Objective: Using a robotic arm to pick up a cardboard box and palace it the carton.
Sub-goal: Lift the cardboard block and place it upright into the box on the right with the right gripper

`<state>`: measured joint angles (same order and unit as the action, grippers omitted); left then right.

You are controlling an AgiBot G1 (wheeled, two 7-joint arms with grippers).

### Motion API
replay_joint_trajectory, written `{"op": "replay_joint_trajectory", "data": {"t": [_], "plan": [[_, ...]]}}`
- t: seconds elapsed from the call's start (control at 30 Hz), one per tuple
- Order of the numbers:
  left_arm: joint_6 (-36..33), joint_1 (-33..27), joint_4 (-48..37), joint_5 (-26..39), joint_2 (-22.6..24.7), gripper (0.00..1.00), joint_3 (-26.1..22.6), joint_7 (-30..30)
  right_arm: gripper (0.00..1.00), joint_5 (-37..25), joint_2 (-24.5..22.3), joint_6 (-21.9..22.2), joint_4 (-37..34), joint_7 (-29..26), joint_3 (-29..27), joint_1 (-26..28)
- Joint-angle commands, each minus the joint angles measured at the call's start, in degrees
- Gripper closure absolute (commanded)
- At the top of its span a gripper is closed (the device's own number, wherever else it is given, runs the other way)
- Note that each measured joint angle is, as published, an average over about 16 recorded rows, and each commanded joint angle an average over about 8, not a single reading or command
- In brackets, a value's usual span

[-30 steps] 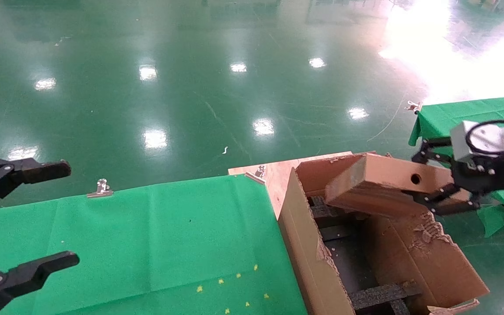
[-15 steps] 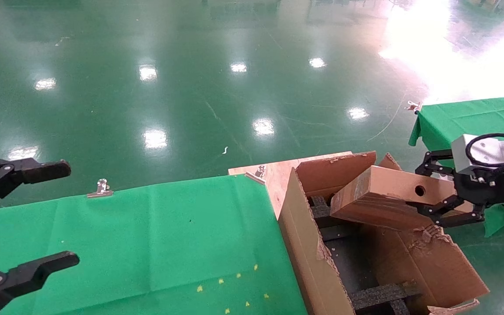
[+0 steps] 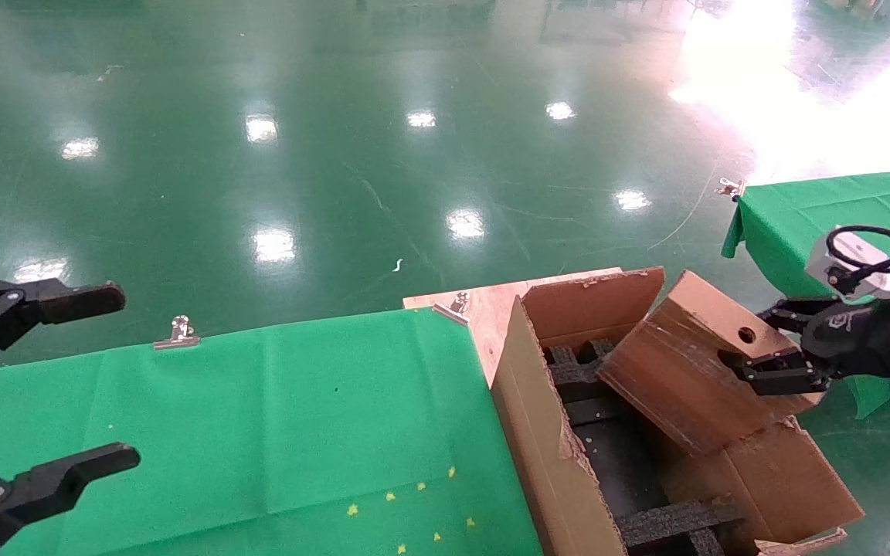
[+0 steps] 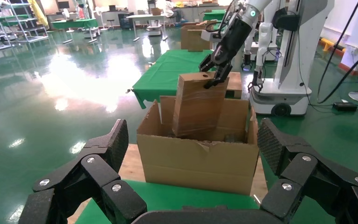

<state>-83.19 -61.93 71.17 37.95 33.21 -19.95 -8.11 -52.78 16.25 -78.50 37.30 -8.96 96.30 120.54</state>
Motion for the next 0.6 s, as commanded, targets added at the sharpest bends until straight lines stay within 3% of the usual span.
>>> {"op": "replay_joint_trajectory", "data": {"t": [0.03, 0.2, 0.6], "plan": [[0.00, 0.00, 0.00, 0.00, 0.00, 0.00, 0.00, 0.00, 1.00, 0.90, -0.98, 2.09, 0.78, -3.55, 0.28, -1.25], [0.01, 0.00, -0.01, 0.00, 0.00, 0.00, 0.00, 0.00, 1.00, 3.17, -2.93, 5.71, 1.69, -9.67, 0.76, -3.01], [0.02, 0.01, -0.01, 0.00, -0.01, 0.00, 0.00, 0.00, 1.00, 3.32, -2.81, 5.76, 1.49, -10.29, 0.88, -3.13]]}}
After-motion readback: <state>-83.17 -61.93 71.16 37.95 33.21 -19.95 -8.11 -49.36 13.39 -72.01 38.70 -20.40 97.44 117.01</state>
